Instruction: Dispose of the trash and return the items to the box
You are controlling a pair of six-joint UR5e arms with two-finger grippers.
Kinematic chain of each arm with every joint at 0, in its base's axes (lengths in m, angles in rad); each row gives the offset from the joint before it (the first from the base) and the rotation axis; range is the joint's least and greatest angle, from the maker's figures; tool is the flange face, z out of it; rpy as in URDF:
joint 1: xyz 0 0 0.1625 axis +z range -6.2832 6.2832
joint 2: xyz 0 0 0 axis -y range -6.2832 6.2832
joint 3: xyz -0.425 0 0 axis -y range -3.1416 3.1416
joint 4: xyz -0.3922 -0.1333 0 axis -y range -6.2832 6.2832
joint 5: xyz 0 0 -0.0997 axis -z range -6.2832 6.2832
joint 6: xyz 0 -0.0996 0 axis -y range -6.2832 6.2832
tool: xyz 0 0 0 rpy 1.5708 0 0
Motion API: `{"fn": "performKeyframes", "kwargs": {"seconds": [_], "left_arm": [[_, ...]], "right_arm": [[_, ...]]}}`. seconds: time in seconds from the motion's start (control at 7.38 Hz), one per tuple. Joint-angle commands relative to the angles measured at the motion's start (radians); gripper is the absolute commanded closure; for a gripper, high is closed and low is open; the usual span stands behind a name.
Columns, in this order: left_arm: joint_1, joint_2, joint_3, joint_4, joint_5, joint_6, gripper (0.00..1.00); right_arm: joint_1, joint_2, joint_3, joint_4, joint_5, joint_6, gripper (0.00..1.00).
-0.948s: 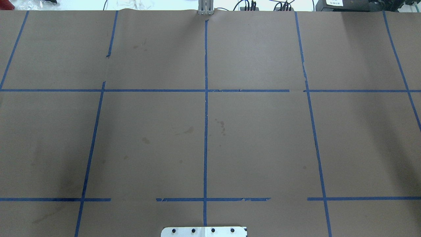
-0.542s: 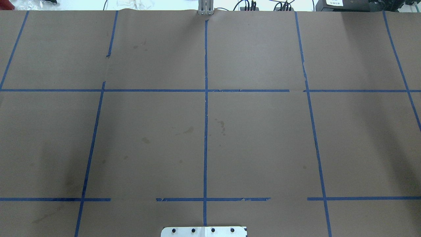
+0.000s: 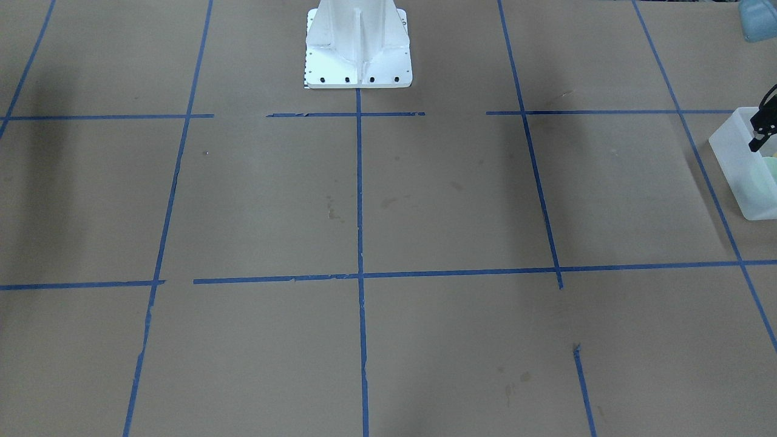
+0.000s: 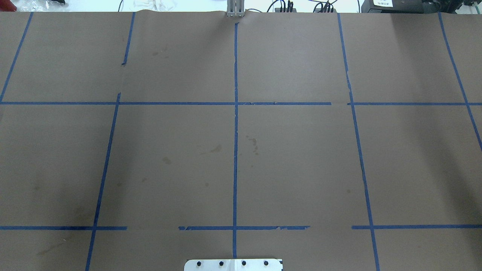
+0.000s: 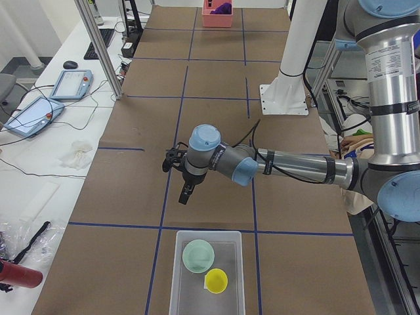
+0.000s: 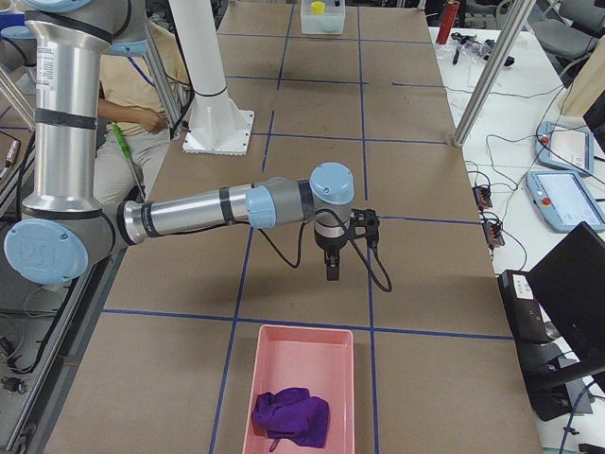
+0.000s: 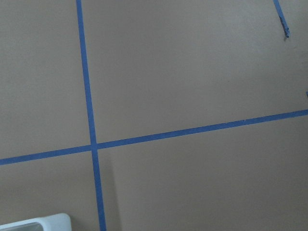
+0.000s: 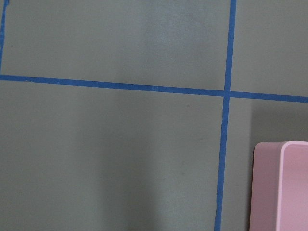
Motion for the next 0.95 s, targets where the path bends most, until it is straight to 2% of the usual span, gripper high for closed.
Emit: {"fn": "performKeyframes", "kwargs": {"seconds": [0.0, 0.81], "left_arm": [[-0.033, 0.009, 0.0, 0.105, -0.005, 0.151, 0.0], [-0.031, 0.007, -0.001, 0.094, -0.014, 0.152, 0.0]], "right_arm": [[-0.007, -0.002, 0.0, 0.002, 0.0, -0.001, 0.0], [-0.011, 0.005, 0.008, 0.026, 0.001, 0.001, 0.0]]}}
